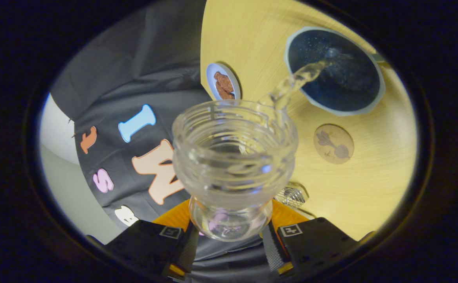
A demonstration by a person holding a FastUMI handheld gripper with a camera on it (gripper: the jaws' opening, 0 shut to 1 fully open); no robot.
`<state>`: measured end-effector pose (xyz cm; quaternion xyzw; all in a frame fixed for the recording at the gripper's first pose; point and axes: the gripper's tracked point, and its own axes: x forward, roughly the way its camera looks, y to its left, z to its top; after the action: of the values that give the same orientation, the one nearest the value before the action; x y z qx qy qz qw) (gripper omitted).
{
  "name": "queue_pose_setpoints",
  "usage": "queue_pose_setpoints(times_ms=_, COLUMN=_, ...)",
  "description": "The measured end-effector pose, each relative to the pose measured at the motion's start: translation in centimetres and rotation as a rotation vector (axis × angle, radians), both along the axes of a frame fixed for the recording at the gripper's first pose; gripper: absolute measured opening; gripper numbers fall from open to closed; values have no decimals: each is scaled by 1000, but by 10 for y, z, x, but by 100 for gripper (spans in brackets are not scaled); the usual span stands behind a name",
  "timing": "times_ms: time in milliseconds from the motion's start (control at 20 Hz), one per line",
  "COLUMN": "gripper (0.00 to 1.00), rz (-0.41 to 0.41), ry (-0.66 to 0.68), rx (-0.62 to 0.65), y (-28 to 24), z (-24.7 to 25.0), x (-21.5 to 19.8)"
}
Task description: Take the bottle from table, then pour the juice into the cup, finally place the bottle on the coaster
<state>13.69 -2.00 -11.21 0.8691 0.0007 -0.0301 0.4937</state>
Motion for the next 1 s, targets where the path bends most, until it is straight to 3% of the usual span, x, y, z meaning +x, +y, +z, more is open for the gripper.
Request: queue_pose_setpoints(times_ms=1000, gripper=78, rz=-46, ry=-48, rx=100, y=-13, z=30, x=-7)
